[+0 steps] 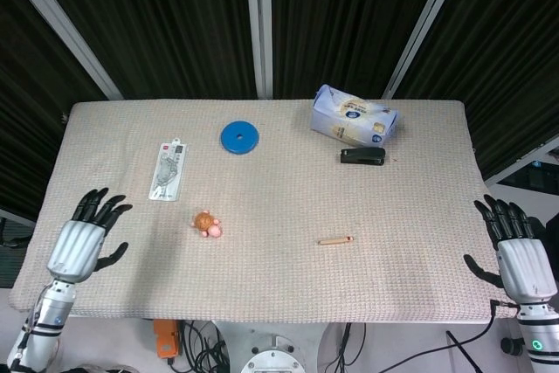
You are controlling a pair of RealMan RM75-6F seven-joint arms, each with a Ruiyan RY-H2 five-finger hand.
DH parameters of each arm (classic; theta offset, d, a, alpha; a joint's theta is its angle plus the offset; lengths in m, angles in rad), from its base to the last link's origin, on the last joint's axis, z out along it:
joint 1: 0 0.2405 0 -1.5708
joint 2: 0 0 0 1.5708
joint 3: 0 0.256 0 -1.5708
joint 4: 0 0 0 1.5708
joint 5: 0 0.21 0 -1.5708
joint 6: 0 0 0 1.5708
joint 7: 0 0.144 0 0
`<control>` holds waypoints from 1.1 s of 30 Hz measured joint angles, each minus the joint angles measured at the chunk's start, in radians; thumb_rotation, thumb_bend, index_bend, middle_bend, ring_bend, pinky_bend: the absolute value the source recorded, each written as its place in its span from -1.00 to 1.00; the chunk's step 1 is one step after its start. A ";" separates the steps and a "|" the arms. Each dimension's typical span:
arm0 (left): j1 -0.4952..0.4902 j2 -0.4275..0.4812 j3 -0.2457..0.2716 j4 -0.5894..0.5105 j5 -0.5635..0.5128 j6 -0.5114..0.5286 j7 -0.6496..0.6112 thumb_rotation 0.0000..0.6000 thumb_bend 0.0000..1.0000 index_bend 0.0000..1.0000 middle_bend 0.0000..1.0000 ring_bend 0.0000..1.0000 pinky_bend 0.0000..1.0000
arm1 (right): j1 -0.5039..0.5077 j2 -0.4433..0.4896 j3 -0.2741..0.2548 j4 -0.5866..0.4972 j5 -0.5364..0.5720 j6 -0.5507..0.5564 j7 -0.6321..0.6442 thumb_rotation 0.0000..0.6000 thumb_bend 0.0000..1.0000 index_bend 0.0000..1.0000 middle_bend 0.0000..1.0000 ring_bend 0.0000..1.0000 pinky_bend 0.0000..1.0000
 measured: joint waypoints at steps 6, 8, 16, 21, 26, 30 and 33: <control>-0.107 -0.119 -0.036 0.109 -0.025 -0.134 -0.004 1.00 -0.47 -0.42 -0.56 -1.00 -0.79 | -0.003 0.007 -0.005 0.012 0.001 -0.002 0.029 1.00 -0.71 -1.00 -1.00 -1.00 -1.00; -0.138 -0.160 -0.043 0.137 -0.047 -0.183 0.003 1.00 -0.44 -0.41 -0.55 -0.99 -0.77 | -0.005 0.012 -0.005 0.017 0.004 -0.002 0.038 1.00 -0.70 -1.00 -1.00 -1.00 -1.00; -0.230 -0.288 -0.050 0.245 -0.152 -0.326 0.060 1.00 -0.38 -0.40 -0.53 -0.97 -0.73 | -0.006 0.022 -0.004 0.039 0.014 -0.006 0.073 1.00 -0.66 -1.00 -1.00 -1.00 -1.00; -0.254 -0.305 -0.047 0.265 -0.182 -0.355 0.066 1.00 -0.38 -0.40 -0.52 -0.97 -0.73 | -0.006 0.019 -0.001 0.051 0.021 -0.010 0.086 1.00 -0.66 -1.00 -1.00 -1.00 -1.00; -0.269 -0.317 -0.033 0.276 -0.183 -0.371 0.059 1.00 -0.38 -0.40 -0.51 -0.97 -0.73 | -0.005 0.017 0.000 0.053 0.023 -0.012 0.084 1.00 -0.66 -1.00 -1.00 -1.00 -1.00; -0.286 -0.337 -0.026 0.300 -0.180 -0.383 0.044 1.00 -0.38 -0.40 -0.51 -0.96 -0.73 | -0.004 0.013 -0.001 0.054 0.027 -0.017 0.082 1.00 -0.66 -1.00 -1.00 -1.00 -1.00; -0.299 -0.352 -0.025 0.322 -0.179 -0.389 0.035 1.00 -0.38 -0.39 -0.51 -0.97 -0.73 | -0.003 0.012 0.001 0.056 0.031 -0.021 0.082 1.00 -0.66 -1.00 -1.00 -1.00 -1.00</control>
